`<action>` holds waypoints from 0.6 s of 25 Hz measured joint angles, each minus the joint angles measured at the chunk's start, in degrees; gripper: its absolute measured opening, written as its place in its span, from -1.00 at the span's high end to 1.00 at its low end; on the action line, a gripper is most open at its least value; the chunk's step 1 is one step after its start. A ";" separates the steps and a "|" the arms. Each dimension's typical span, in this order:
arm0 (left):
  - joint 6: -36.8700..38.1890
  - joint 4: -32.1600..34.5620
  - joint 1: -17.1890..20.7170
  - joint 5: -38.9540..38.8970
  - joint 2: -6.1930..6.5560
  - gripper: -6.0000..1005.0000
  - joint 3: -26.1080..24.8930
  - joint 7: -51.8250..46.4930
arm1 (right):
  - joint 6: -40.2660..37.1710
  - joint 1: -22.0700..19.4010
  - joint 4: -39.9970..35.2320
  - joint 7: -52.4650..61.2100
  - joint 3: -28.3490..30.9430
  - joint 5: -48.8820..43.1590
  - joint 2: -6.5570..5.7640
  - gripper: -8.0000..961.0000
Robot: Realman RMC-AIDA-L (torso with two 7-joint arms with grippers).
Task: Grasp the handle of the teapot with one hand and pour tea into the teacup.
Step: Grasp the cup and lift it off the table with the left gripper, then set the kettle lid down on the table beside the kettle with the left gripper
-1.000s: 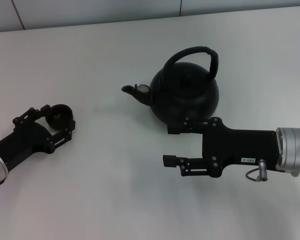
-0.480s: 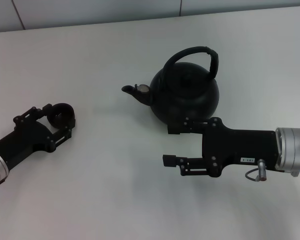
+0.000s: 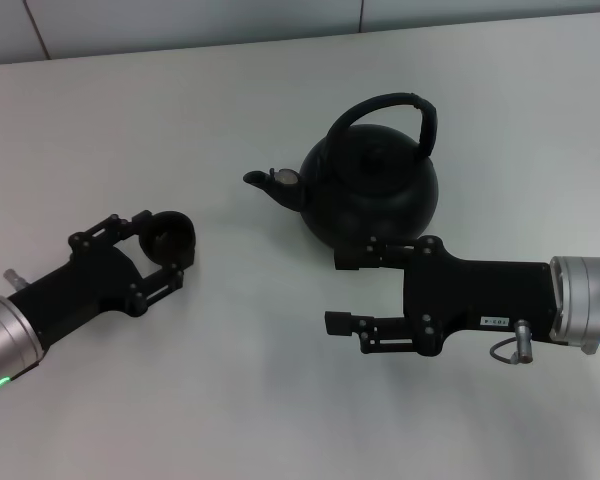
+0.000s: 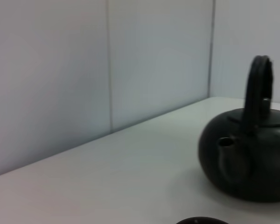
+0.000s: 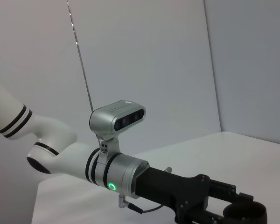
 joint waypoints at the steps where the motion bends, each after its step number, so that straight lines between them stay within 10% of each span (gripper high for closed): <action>1: 0.03 0.00 -0.21 0.00 -0.03 -0.38 0.67 -0.14 | 0.00 0.00 0.00 0.00 0.00 0.00 0.00 -0.54; 15: -0.27 -0.68 -1.78 -0.02 -0.13 -0.41 3.20 -0.27 | -0.01 0.27 1.21 -0.05 -0.08 0.00 0.04 -0.54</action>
